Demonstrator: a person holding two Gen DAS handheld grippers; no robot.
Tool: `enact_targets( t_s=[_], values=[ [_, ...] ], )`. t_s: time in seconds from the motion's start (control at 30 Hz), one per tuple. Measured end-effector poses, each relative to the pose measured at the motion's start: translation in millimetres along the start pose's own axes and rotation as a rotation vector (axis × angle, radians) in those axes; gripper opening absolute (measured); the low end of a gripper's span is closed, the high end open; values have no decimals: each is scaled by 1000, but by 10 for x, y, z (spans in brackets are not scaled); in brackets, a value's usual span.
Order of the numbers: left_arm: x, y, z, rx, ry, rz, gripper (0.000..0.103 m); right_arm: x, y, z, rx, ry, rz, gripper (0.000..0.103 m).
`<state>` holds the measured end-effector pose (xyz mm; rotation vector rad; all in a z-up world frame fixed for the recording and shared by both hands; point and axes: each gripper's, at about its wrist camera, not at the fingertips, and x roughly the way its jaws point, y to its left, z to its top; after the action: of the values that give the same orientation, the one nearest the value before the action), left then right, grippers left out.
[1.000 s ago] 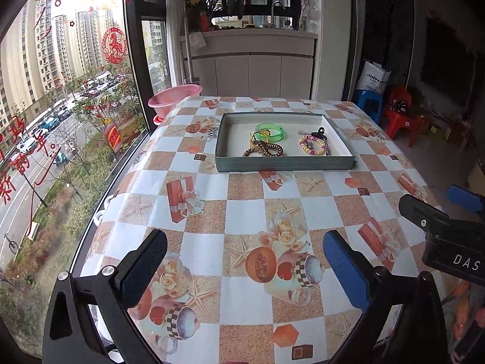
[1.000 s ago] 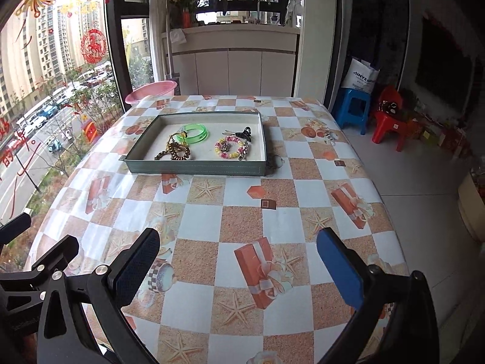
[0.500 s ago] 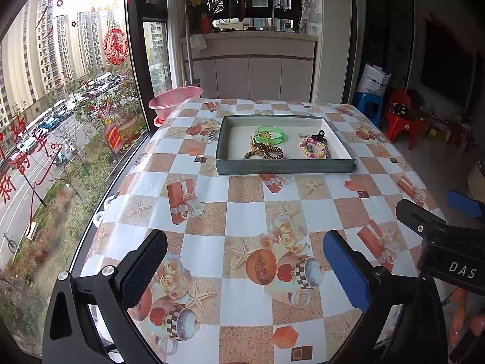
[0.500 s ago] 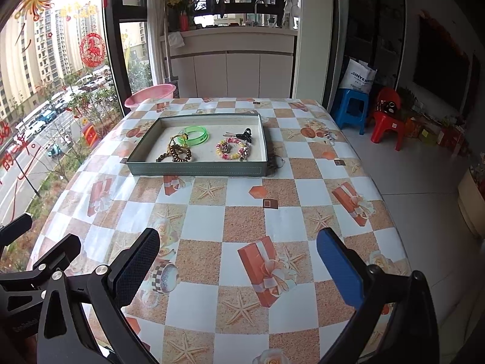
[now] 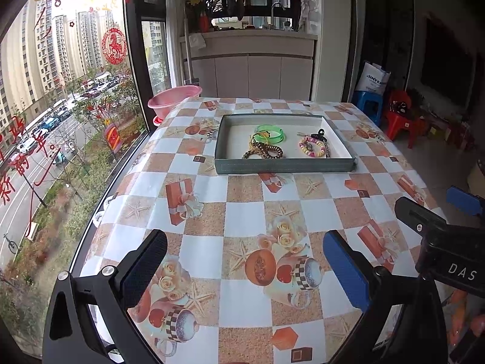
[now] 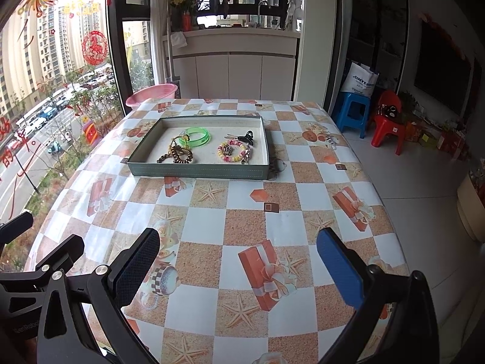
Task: Organize jewelry
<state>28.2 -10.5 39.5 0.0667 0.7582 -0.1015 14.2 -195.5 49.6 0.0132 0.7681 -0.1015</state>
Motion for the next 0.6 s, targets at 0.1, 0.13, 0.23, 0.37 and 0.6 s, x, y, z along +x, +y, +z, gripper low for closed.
enact_targets(
  t_s=[0.1,0.13,0.23,0.37,0.6],
  values=[
    [11,-1,-5,-2,4,-1,103,-2,7,9,-2,-3,-1,103],
    [12,-1,-6,-3,3,-1,103,-2,7,9,-1,-3,0,103],
    [11,0,-3,-1,3,-1,103,-3,6,19,1,-3,2,103],
    [16,3,-8,-2,3,0,103,-1,7,21,0,-3,2,103],
    [18,8,-11,-2,5,0,103,-5,14,19,-1,-5,2,103]
  ],
)
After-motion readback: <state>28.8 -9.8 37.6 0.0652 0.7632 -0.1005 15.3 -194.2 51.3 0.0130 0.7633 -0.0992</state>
